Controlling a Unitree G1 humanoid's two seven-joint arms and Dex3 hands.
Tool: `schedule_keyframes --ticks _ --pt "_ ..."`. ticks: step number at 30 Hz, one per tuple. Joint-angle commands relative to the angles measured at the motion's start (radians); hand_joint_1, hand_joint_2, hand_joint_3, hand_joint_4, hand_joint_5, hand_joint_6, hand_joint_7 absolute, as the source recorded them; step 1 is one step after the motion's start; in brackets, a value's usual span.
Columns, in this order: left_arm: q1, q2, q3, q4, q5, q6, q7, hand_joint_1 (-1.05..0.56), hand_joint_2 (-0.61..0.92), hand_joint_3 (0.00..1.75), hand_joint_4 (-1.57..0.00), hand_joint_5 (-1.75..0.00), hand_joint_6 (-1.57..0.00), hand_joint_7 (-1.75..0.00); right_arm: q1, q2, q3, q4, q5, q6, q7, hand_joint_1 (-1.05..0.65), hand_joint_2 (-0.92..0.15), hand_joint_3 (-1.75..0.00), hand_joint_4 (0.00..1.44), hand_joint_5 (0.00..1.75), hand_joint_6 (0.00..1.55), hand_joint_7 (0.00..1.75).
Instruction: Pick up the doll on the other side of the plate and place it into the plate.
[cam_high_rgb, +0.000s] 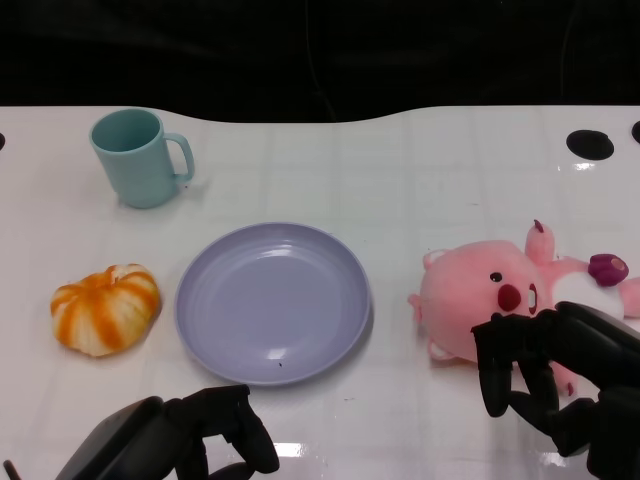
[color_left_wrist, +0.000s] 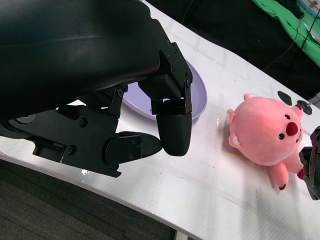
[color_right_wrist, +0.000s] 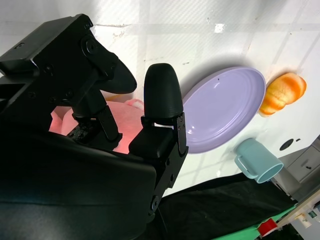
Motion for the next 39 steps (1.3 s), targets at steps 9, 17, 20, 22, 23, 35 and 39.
schedule_keyframes --ticks 9,17,20,22,23,35,39 --pt "-0.002 0.019 0.013 0.005 -0.003 -0.002 -0.009 -0.26 0.89 0.51 -0.63 -1.74 -0.66 -1.17 -0.015 0.018 -0.022 0.012 0.040 -0.023 -0.038 -0.04 -0.51 -0.84 0.78 1.29 0.85 0.73" --pt "-0.005 0.022 0.015 0.017 -0.005 -0.011 -0.006 -0.26 0.90 0.49 -0.63 -1.74 -0.67 -1.16 -0.032 0.023 -0.040 0.041 0.044 -0.104 -0.085 -0.17 -0.67 -0.47 0.64 0.78 0.72 0.29" --pt "-0.005 0.022 0.015 0.020 -0.006 -0.013 -0.005 -0.26 0.90 0.49 -0.64 -1.75 -0.66 -1.16 -0.036 0.018 -0.043 0.039 0.030 -0.110 -0.102 -0.32 -0.83 -0.13 0.45 0.55 0.55 0.11" --pt "-0.005 0.023 0.015 0.017 -0.004 -0.010 -0.008 -0.26 0.90 0.48 -0.63 -1.74 -0.66 -1.16 -0.048 0.006 -0.052 0.041 0.035 -0.113 -0.101 -0.40 -0.85 -0.06 0.27 0.45 0.39 0.04" --pt "-0.005 0.024 0.016 0.018 -0.006 -0.011 -0.009 -0.25 0.90 0.48 -0.63 -1.73 -0.66 -1.15 -0.053 0.000 -0.055 0.044 0.033 -0.118 -0.102 -0.43 -0.86 -0.04 0.20 0.44 0.35 0.03" --pt "-0.009 0.026 0.015 0.025 -0.015 -0.010 -0.013 -0.25 0.91 0.47 -0.64 -1.72 -0.69 -1.09 -0.056 -0.040 -0.058 -0.083 -0.250 0.005 -0.161 -0.69 -0.82 0.00 0.00 0.18 0.12 0.00" --pt "-0.015 0.022 0.010 0.026 -0.010 -0.005 -0.011 -0.25 0.91 0.47 -0.64 -1.74 -0.69 -1.11 -0.077 -0.053 -0.040 -0.111 -0.324 0.056 -0.136 -0.72 -0.83 -0.01 0.00 0.18 0.13 0.00"
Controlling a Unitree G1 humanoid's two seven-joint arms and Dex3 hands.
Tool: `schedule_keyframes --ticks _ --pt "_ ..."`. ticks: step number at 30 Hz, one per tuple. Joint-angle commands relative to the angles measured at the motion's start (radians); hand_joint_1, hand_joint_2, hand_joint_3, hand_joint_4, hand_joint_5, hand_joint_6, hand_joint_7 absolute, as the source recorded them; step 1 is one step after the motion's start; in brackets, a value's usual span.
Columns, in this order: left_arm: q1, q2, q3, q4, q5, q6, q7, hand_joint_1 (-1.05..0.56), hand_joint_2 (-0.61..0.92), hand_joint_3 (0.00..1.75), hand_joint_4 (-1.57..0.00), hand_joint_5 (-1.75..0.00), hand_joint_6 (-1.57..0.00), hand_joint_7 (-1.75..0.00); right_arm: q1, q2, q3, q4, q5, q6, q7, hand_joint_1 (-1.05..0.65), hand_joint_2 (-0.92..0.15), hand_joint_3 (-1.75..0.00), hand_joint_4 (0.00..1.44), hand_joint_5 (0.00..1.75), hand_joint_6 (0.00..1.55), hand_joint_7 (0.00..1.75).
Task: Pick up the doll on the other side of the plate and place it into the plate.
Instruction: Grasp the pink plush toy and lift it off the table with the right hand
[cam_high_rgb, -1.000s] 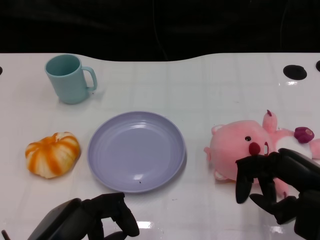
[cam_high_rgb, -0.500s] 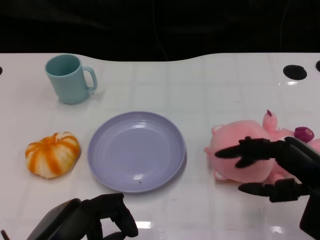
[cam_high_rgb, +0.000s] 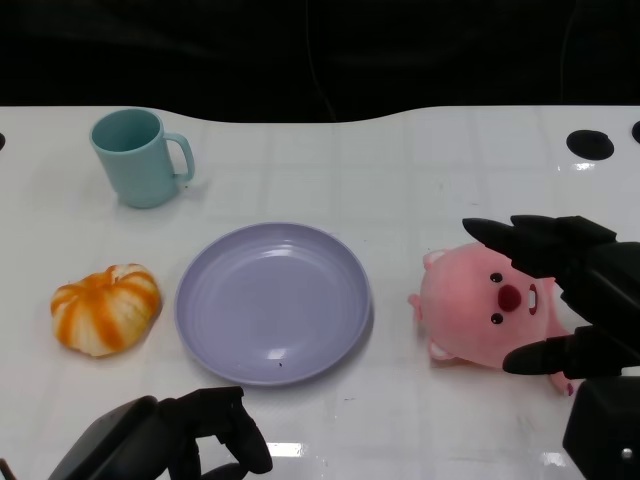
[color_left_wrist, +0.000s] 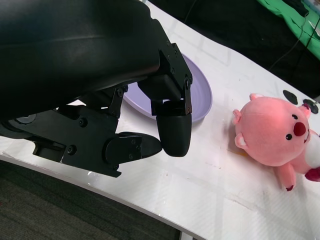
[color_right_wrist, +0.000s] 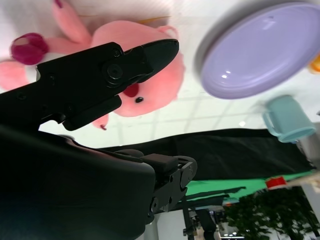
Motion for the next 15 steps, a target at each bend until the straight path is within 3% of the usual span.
schedule_keyframes --ticks 1,6,15 --pt "-0.010 0.006 -0.001 0.007 -0.004 0.003 -0.009 -0.25 0.91 0.47 -0.64 -1.75 -0.69 -1.11 -0.029 -0.028 0.010 -0.025 -0.036 0.035 0.025 -0.72 -0.84 -0.01 0.00 0.18 0.13 0.00" --pt "-0.012 0.003 -0.005 0.006 0.006 0.001 -0.002 -0.24 0.91 0.47 -0.65 -1.74 -0.68 -1.12 -0.073 -0.041 0.039 -0.008 -0.094 0.080 0.060 -0.74 -0.85 -0.01 0.00 0.19 0.14 0.01" --pt "-0.006 -0.004 -0.017 -0.002 0.021 -0.001 0.008 -0.25 0.91 0.49 -0.65 -1.73 -0.68 -1.14 -0.193 -0.050 0.119 0.198 -0.177 0.063 0.027 -0.75 -0.85 0.00 0.01 0.27 0.18 0.02"
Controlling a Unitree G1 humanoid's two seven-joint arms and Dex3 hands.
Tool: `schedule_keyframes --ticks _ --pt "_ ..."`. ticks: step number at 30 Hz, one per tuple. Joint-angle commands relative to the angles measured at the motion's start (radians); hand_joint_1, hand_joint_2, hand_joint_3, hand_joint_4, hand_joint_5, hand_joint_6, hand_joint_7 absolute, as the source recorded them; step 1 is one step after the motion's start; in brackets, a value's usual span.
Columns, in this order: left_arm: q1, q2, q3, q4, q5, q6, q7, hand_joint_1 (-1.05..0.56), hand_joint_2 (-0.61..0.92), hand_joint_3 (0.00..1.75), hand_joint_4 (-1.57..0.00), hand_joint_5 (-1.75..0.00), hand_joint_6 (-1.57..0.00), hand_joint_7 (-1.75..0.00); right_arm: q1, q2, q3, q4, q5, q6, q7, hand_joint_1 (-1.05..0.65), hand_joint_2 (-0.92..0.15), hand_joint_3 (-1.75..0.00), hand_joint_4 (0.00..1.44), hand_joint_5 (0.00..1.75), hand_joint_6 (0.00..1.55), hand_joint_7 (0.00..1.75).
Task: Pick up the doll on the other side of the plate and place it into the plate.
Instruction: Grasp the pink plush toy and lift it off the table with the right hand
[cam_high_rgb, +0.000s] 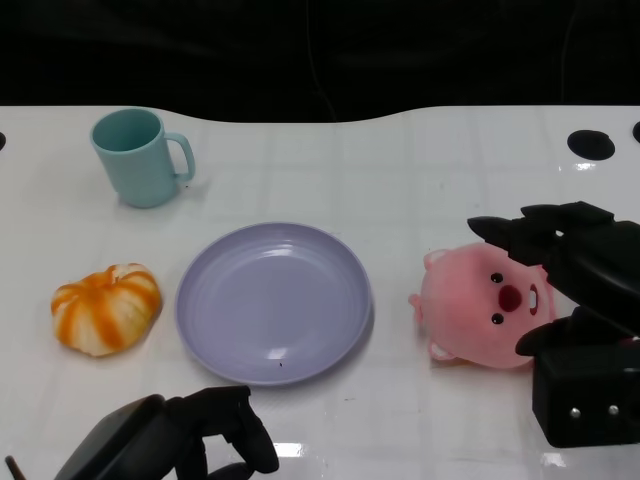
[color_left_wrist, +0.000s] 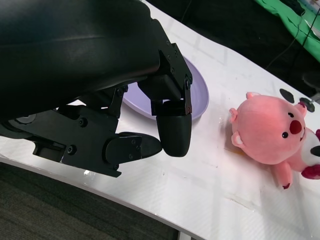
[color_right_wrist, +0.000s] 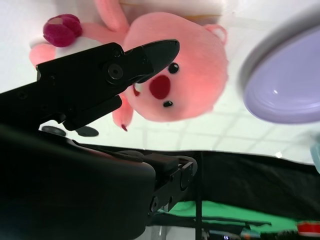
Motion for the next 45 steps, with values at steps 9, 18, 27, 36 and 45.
schedule_keyframes --ticks 9,18,27,36,45 --pt "0.024 -0.012 -0.007 -0.040 0.023 0.028 -0.002 -0.25 0.89 0.52 -0.64 -1.73 -0.68 -1.15 -0.147 0.014 0.104 0.264 -0.051 -0.024 -0.079 -0.76 -0.86 0.00 0.03 0.31 0.20 0.02" --pt "0.035 -0.015 -0.011 -0.060 0.028 0.040 -0.006 -0.25 0.88 0.55 -0.64 -1.74 -0.67 -1.16 -0.244 0.045 0.183 0.493 -0.053 -0.060 -0.134 -0.78 -0.89 -0.01 0.06 0.29 0.20 0.01" --pt "0.040 -0.013 -0.011 -0.084 0.024 0.059 -0.015 -0.25 0.87 0.55 -0.63 -1.74 -0.68 -1.14 -0.304 0.052 0.242 0.638 -0.060 -0.103 -0.197 -0.78 -0.92 0.00 0.34 0.23 0.42 0.04" --pt "0.044 -0.008 -0.010 -0.101 0.026 0.069 -0.017 -0.26 0.87 0.56 -0.63 -1.74 -0.67 -1.16 -0.276 0.079 0.165 0.672 0.081 -0.173 -0.305 -0.24 -0.86 0.00 0.92 0.54 1.01 0.06" --pt "0.048 0.002 0.002 -0.124 0.026 0.081 -0.027 -0.26 0.85 0.57 -0.64 -1.74 -0.67 -1.15 -0.290 0.073 0.159 0.639 0.100 -0.164 -0.289 -0.15 -0.41 -1.15 0.88 1.67 1.12 0.81"
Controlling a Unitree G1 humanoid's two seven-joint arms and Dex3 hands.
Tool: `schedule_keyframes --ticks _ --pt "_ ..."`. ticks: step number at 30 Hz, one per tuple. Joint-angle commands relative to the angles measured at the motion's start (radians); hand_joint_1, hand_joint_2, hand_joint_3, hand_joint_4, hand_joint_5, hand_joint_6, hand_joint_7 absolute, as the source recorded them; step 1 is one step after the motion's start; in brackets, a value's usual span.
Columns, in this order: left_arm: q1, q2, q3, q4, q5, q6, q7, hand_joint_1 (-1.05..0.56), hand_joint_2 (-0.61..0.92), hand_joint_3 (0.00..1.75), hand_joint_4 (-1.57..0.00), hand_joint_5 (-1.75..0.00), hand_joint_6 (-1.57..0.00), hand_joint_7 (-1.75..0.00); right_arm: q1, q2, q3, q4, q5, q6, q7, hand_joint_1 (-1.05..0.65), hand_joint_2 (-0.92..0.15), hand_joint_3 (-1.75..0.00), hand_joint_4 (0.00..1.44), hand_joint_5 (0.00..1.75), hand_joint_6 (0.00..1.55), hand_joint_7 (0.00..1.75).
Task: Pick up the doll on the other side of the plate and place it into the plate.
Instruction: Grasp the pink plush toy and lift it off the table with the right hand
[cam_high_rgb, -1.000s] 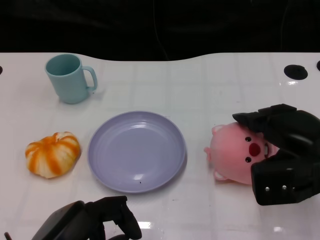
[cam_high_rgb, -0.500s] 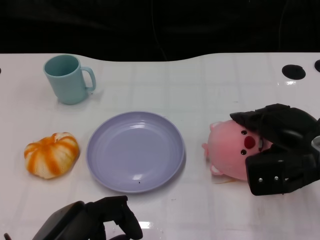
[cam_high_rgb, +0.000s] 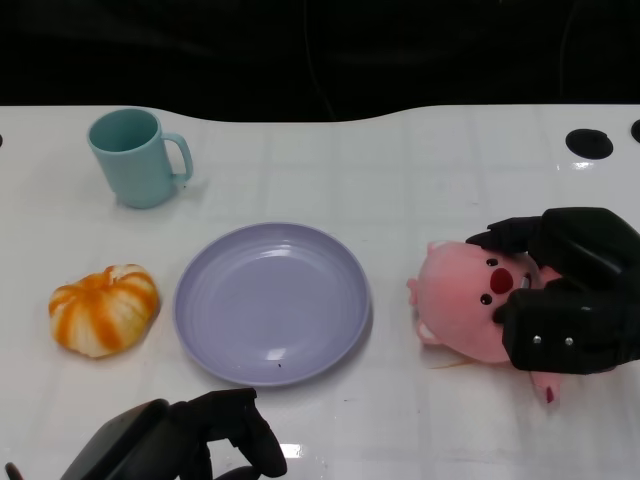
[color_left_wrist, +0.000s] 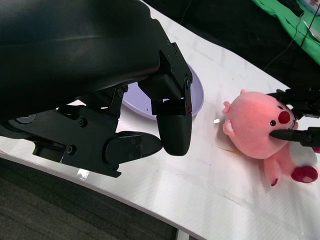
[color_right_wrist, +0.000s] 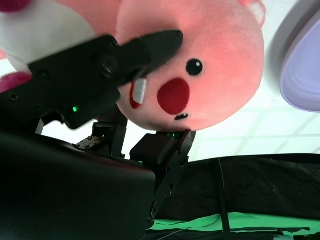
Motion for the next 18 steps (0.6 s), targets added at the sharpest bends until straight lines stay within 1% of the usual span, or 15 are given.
schedule_keyframes --ticks 1,3,5,6,8,9,11,14,18 --pt "0.009 0.013 0.013 -0.024 -0.004 0.011 -0.014 -0.26 0.85 0.57 -0.64 -1.74 -0.68 -1.15 -0.001 -0.007 0.002 -0.010 0.001 0.006 0.017 -0.16 -0.38 -1.19 0.87 1.71 1.06 0.96" --pt "0.013 0.013 0.017 -0.031 -0.006 0.012 -0.017 -0.26 0.85 0.57 -0.63 -1.74 -0.68 -1.14 -0.003 -0.008 0.007 -0.010 -0.014 0.000 -0.004 -0.17 -0.40 -1.17 0.89 1.74 0.93 1.21" --pt "0.015 0.013 0.019 -0.032 -0.005 0.009 -0.017 -0.26 0.85 0.57 -0.63 -1.75 -0.68 -1.13 -0.002 -0.007 0.009 -0.009 -0.022 -0.007 -0.025 -0.18 -0.40 -1.16 0.90 1.74 0.90 1.27" --pt "0.016 0.014 0.019 -0.032 -0.004 0.008 -0.016 -0.26 0.85 0.57 -0.63 -1.75 -0.69 -1.13 -0.001 -0.006 0.008 -0.009 -0.023 -0.009 -0.032 -0.18 -0.41 -1.18 0.90 1.75 0.86 1.39" --pt "0.015 0.013 0.017 -0.032 -0.001 0.008 -0.016 -0.27 0.85 0.57 -0.64 -1.75 -0.69 -1.13 0.003 -0.005 0.006 -0.011 -0.025 -0.017 -0.052 -0.18 -0.41 -1.19 0.90 1.75 0.83 1.47" --pt "0.013 0.013 0.016 -0.030 0.001 0.007 -0.014 -0.26 0.85 0.57 -0.64 -1.75 -0.69 -1.14 0.006 -0.004 0.004 -0.010 -0.026 -0.024 -0.067 -0.19 -0.41 -1.20 0.92 1.75 0.82 1.54" --pt "0.009 0.013 0.012 -0.026 0.007 0.003 -0.012 -0.26 0.85 0.57 -0.63 -1.75 -0.69 -1.14 0.008 -0.003 0.003 -0.001 -0.034 -0.045 -0.108 -0.20 -0.40 -1.22 0.94 1.75 0.78 1.64" --pt "0.004 0.012 0.005 -0.026 0.019 0.011 -0.013 -0.26 0.84 0.56 -0.63 -1.75 -0.68 -1.13 0.003 -0.001 0.005 0.018 -0.039 -0.065 -0.145 -0.20 -0.39 -1.24 0.94 1.75 0.74 1.70" --pt "0.002 0.005 -0.004 -0.022 0.027 0.018 -0.011 -0.25 0.85 0.56 -0.63 -1.73 -0.69 -1.12 0.002 0.013 -0.006 0.049 -0.035 -0.110 -0.222 -0.19 -0.36 -1.26 0.97 1.75 0.78 1.68"
